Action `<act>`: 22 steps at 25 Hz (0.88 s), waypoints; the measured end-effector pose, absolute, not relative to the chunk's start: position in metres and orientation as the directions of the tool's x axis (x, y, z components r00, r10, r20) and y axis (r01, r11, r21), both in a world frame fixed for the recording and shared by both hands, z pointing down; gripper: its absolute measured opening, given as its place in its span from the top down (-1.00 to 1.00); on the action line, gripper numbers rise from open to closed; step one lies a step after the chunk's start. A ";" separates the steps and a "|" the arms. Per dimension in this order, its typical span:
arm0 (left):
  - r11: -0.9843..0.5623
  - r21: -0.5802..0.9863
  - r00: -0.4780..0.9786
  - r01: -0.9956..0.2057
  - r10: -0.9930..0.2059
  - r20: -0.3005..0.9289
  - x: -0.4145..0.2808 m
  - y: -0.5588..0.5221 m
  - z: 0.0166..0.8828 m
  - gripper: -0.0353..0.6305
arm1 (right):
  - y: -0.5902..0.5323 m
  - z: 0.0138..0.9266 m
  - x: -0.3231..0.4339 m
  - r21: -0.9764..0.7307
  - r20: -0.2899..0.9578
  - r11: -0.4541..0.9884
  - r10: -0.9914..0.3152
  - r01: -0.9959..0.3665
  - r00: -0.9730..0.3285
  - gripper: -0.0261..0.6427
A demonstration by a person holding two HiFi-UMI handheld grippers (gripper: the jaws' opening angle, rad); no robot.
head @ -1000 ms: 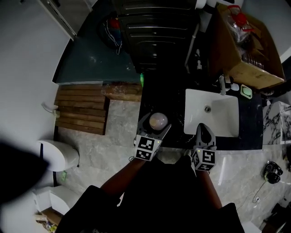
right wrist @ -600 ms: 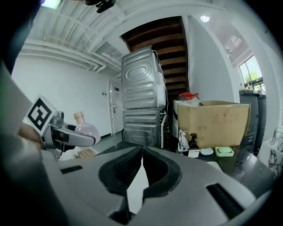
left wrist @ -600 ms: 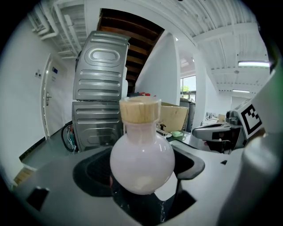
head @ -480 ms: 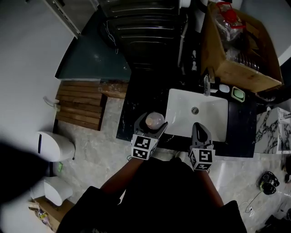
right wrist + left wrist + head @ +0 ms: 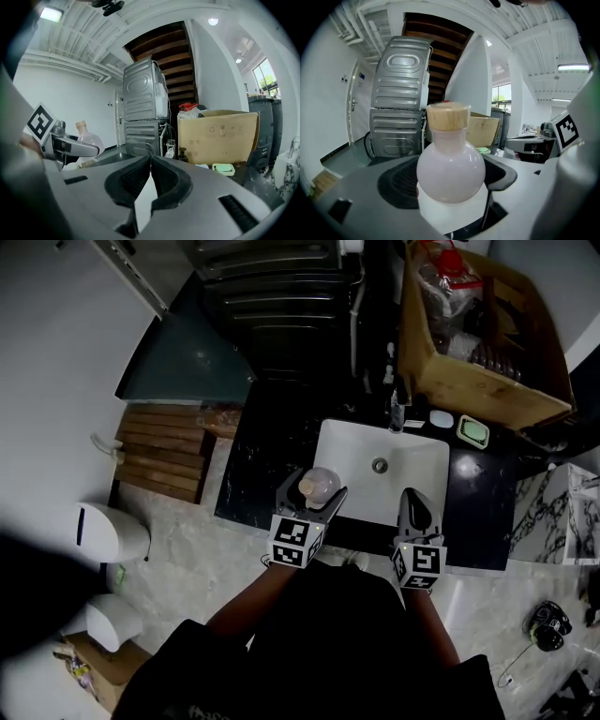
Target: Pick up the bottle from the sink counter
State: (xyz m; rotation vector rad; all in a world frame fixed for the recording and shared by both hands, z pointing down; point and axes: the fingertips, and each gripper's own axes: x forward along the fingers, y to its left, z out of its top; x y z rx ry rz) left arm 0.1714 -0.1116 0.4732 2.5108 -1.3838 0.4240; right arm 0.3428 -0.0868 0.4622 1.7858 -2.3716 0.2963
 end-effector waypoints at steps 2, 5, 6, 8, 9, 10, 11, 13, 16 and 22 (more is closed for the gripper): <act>-0.507 0.057 0.492 -0.860 -0.793 0.361 0.183 -0.111 0.471 -0.29 | -0.088 0.460 0.356 -0.058 0.235 0.266 -0.933 -0.962 -0.272 0.81; -0.490 0.041 0.473 -0.871 -0.810 0.348 0.196 -0.108 0.467 -0.29 | -0.090 0.457 0.370 -0.067 0.222 0.260 -0.937 -0.963 -0.268 0.81; -0.487 0.040 0.470 -0.872 -0.813 0.344 0.199 -0.108 0.466 -0.29 | -0.092 0.456 0.373 -0.074 0.223 0.258 -0.937 -0.963 -0.268 0.81; -0.480 0.043 0.465 -0.876 -0.819 0.336 0.203 -0.108 0.464 -0.29 | -0.096 0.455 0.377 -0.077 0.228 0.261 -0.935 -0.962 -0.271 0.81; -0.475 0.045 0.461 -0.879 -0.823 0.332 0.204 -0.109 0.463 -0.29 | -0.098 0.454 0.378 -0.071 0.228 0.266 -0.934 -0.961 -0.276 0.81; -0.469 0.047 0.457 -0.882 -0.826 0.329 0.205 -0.109 0.462 -0.29 | -0.099 0.453 0.379 -0.065 0.228 0.273 -0.932 -0.960 -0.281 0.81; -0.464 0.048 0.453 -0.885 -0.830 0.326 0.205 -0.109 0.461 -0.29 | -0.101 0.452 0.379 -0.062 0.227 0.280 -0.931 -0.958 -0.287 0.81; -0.455 0.045 0.444 -0.890 -0.837 0.320 0.206 -0.111 0.458 -0.29 | -0.104 0.452 0.381 -0.062 0.227 0.290 -0.928 -0.955 -0.296 0.81; -0.448 0.036 0.436 -0.894 -0.845 0.311 0.206 -0.113 0.453 -0.29 | -0.106 0.452 0.380 -0.055 0.233 0.300 -0.924 -0.952 -0.305 0.81; -0.451 0.031 0.438 -0.892 -0.844 0.311 0.207 -0.117 0.449 -0.29 | -0.108 0.450 0.375 -0.025 0.238 0.320 -0.918 -0.947 -0.317 0.81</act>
